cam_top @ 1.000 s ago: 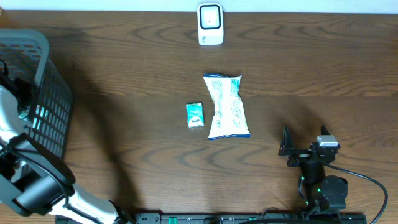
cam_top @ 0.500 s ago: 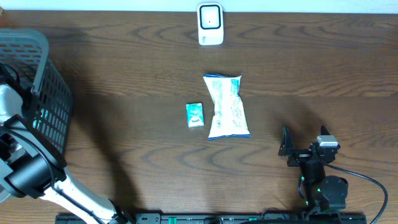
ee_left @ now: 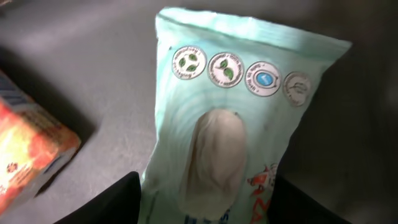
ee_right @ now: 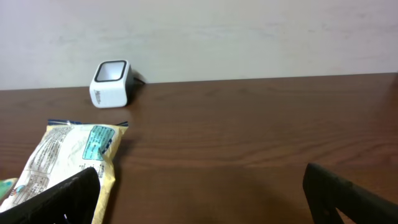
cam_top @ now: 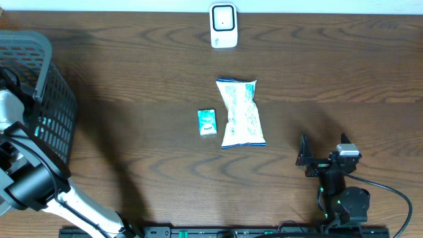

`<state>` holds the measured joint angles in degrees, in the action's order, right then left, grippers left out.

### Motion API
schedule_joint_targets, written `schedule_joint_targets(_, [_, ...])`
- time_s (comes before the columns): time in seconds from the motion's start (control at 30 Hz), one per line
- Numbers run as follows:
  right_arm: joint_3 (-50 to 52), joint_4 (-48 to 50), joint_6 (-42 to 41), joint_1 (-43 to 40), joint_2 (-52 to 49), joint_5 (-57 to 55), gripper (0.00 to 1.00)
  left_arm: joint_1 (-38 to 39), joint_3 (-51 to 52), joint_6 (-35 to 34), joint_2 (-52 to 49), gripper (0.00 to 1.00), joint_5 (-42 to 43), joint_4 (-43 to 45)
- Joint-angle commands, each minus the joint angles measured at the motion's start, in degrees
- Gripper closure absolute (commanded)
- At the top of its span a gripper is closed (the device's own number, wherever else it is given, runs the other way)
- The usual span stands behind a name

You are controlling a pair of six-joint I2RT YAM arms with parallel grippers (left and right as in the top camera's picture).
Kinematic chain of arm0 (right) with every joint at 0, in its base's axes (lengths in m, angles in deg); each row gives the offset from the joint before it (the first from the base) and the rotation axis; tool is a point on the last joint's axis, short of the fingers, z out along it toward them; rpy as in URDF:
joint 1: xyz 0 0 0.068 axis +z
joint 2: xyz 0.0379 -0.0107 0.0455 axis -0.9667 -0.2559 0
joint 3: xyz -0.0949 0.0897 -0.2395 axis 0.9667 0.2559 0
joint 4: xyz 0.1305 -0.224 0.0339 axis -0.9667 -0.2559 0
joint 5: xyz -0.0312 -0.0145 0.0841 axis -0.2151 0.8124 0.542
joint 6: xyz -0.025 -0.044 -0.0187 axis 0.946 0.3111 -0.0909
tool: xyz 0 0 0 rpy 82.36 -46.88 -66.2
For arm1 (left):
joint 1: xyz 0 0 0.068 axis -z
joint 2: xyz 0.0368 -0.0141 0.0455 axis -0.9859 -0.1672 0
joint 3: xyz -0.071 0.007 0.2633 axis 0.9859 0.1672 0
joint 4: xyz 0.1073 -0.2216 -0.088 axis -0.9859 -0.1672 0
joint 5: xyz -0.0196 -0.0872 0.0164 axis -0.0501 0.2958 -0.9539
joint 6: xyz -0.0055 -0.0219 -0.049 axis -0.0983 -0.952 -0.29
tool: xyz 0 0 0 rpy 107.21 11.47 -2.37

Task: Scan the item barcode
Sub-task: 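Reach into the basket and grasp the green wet-wipe pack with left gripper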

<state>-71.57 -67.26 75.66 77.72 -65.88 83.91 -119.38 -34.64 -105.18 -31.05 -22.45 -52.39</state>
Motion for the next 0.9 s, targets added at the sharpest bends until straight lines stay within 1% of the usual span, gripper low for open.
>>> schedule_joint_targets(0.0, [0.09, -0.24, 0.68, 0.55, 0.17, 0.07, 0.01, -0.13, 1.40, -0.24, -2.21, 0.37, -0.33, 0.20])
schedule_joint_targets(0.13, [0.09, -0.24, 0.68, 0.55, 0.17, 0.07, 0.01, -0.13, 1.40, -0.24, -4.50, 0.36, -0.33, -0.04])
schedule_joint_targets(0.2, [0.09, -0.24, 0.68, 0.55, 0.17, 0.07, 0.01, -0.15, 1.40, -0.22, -4.92, 0.33, -0.33, -0.26])
schedule_joint_targets(0.33, [0.09, -0.24, 0.68, 0.55, 0.17, 0.04, 0.01, -0.15, 1.40, -0.22, -4.57, 0.33, -0.33, -0.28])
schedule_joint_targets(0.37, [0.09, -0.24, 0.68, 0.55, 0.17, 0.07, 0.01, -0.15, 1.40, -0.22, -4.31, 0.35, -0.33, -0.33])
schedule_joint_targets(0.43, [0.09, -0.24, 0.68, 0.55, 0.17, 0.04, 0.01, -0.15, 1.38, -0.24, -2.89, 0.43, -0.31, -0.44])
schedule_joint_targets(0.5, [0.09, -0.24, 0.68, 0.55, 0.17, 0.07, 0.01, -0.15, 1.38, -0.26, -0.96, 0.44, -0.31, -0.26])
schedule_joint_targets(0.6, [0.09, -0.24, 0.68, 0.55, 0.17, 0.07, 0.01, -0.15, 1.33, -0.26, 2.89, 0.57, -0.31, -0.04])
schedule_joint_targets(0.63, [0.09, -0.24, 0.68, 0.55, 0.20, 0.07, 0.01, -0.15, 1.33, -0.26, 5.05, 0.63, -0.31, 0.00])
schedule_joint_targets(0.87, [0.09, -0.24, 0.68, 0.55, 0.17, 0.07, 0.01, -0.15, 1.33, -0.28, 11.15, 0.64, -0.31, -0.04])
